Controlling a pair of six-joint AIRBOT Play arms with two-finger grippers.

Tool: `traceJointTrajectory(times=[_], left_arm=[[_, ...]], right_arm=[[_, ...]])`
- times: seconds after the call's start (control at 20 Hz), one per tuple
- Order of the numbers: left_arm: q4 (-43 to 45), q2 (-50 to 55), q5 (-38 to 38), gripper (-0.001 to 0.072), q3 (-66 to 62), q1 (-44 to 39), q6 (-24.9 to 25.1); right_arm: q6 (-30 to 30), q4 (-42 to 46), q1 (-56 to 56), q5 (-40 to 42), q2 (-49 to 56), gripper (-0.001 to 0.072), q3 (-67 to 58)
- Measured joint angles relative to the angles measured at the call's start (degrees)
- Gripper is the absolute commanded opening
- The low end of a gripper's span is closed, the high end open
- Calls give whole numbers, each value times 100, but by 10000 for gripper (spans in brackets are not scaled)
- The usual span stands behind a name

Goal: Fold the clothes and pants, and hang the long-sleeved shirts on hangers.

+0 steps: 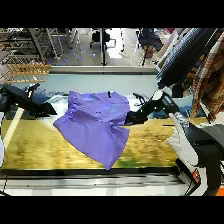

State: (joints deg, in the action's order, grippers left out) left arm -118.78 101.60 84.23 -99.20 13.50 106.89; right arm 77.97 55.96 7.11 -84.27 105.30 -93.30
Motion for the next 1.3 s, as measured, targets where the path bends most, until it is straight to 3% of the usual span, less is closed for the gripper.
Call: traceJointTrajectory(times=[0.15,0.2,0.25,0.3,0.4,0.55,0.6,0.65,0.7,0.75,0.8,1.0,1.15,1.25,1.3], left_arm=[[-35,4,354,482,0,-87,-13],[-33,11,433,482,0,-127,-13],[-42,11,505,482,0,-168,-15],[-42,11,555,482,0,-197,-13],[-44,11,647,482,0,-238,-15],[-44,11,776,483,9,-269,-15],[-46,11,798,484,22,-284,-15],[-68,11,807,512,59,-308,-35],[-96,11,807,561,120,-345,-63],[-109,11,789,600,219,-398,-94],[-140,11,728,602,341,-476,-111],[-210,11,382,603,1073,-848,-201],[-350,-50,17,658,1718,-986,-321],[-520,-186,-304,660,2111,-977,-363],[-636,-289,-496,698,2293,-955,-380]], right_arm=[[-203,354,415,323,-2,555,380],[-328,507,570,511,7,420,450],[-435,619,728,680,11,82,494],[-525,763,887,793,17,18,529],[-538,1392,1062,1054,22,15,533],[-74,2334,1001,1508,-28,15,262],[214,2662,883,1818,-57,18,83],[509,2870,741,2149,-74,185,-111],[719,2931,603,2446,-87,520,-282],[881,2905,459,2645,-98,608,-433],[1005,2787,295,2677,-105,565,-555],[1204,1996,-417,1742,-225,562,-310],[925,1014,-848,1364,-850,565,964],[601,195,-1064,1386,-1486,584,2166],[463,-195,-1130,1495,-1768,584,2712]])
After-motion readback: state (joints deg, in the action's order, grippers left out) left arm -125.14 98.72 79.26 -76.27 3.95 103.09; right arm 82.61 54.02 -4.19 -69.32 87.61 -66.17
